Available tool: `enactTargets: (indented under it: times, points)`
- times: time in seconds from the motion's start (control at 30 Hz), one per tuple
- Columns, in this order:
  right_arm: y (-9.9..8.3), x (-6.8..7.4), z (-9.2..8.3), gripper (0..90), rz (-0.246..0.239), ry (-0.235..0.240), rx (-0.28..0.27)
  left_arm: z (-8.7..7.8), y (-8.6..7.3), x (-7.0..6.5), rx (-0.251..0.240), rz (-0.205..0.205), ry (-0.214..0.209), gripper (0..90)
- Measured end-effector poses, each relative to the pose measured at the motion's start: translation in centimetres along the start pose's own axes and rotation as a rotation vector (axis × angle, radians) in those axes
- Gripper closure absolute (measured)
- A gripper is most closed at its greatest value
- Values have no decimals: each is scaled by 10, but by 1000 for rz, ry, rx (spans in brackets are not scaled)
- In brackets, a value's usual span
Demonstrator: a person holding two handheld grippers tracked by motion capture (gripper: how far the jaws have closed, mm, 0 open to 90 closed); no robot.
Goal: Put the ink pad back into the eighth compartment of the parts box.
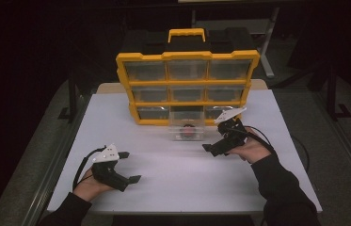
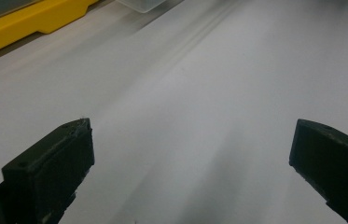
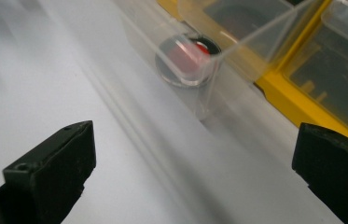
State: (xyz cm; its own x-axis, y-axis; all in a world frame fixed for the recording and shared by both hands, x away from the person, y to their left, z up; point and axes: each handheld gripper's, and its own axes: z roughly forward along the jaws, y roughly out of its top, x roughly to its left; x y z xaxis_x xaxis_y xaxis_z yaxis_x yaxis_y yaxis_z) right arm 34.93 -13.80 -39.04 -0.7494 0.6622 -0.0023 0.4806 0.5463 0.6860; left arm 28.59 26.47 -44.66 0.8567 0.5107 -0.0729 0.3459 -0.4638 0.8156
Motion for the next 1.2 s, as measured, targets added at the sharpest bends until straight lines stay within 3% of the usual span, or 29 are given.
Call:
enactTargets:
  times: [0.57,1.2]
  points:
    - [-63,11,-7,0,50,-39,-56,1,0,-1,4,2,-1,0]
    - [-95,20,-10,0,94,-43,-86,1,-1,-2,9,10,3,0]
